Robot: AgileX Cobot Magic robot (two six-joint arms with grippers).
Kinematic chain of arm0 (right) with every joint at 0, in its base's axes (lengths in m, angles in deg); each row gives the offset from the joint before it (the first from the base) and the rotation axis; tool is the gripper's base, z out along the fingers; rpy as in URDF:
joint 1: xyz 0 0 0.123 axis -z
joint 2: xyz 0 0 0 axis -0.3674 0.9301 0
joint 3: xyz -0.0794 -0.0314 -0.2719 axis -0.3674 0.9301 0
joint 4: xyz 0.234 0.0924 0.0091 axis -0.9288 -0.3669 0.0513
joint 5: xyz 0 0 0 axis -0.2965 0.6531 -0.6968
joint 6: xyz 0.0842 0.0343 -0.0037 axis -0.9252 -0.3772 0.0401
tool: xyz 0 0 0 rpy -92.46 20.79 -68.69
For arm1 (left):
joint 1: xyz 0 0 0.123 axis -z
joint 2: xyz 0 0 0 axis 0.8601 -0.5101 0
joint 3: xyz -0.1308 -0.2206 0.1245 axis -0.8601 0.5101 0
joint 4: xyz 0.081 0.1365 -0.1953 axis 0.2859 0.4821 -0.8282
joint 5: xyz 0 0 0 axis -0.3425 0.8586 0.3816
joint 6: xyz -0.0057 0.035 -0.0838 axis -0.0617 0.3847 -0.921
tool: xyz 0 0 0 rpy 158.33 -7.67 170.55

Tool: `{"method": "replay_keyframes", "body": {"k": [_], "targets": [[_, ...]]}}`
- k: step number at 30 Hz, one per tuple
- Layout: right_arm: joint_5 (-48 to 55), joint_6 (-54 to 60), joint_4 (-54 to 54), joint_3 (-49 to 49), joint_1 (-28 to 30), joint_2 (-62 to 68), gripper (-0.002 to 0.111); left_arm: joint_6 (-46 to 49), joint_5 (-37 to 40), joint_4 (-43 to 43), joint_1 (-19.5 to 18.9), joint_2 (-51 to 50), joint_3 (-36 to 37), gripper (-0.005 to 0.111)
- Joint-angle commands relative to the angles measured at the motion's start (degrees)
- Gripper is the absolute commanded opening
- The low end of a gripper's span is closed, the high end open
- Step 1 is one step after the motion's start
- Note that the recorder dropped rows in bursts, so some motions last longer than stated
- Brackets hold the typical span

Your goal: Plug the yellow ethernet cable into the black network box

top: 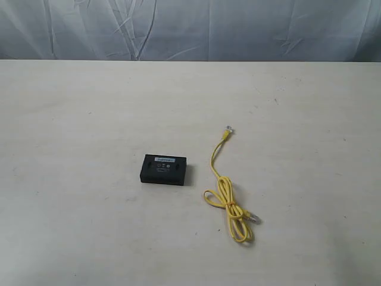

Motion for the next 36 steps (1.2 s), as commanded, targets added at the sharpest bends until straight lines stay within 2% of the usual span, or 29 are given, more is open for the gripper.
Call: {"method": "replay_keyframes", "body": {"k": [1, 12, 15, 22, 31, 36], "targets": [[-0.55, 0.00, 0.04, 0.28, 0.28, -0.37, 0.000, -0.11, -0.73, 0.05, -0.12, 0.28, 0.27, 0.000], [-2.10, 0.00, 1.57, 0.28, 0.28, -0.37, 0.000, -0.11, -0.73, 0.05, -0.12, 0.28, 0.27, 0.000], [-7.30, 0.00, 1.06, 0.28, 0.28, -0.37, 0.000, -0.11, -0.73, 0.05, -0.12, 0.28, 0.27, 0.000], [-26.62, 0.00, 1.06, 0.28, 0.28, -0.37, 0.000, -0.11, -0.73, 0.05, -0.12, 0.28, 0.27, 0.000], [-35.34, 0.00, 1.06, 0.28, 0.28, -0.37, 0.000, -0.11, -0.73, 0.05, -0.12, 0.28, 0.27, 0.000], [-36.49, 0.00, 1.06, 0.28, 0.28, -0.37, 0.000, -0.11, -0.73, 0.05, -0.12, 0.28, 0.27, 0.000]]}}
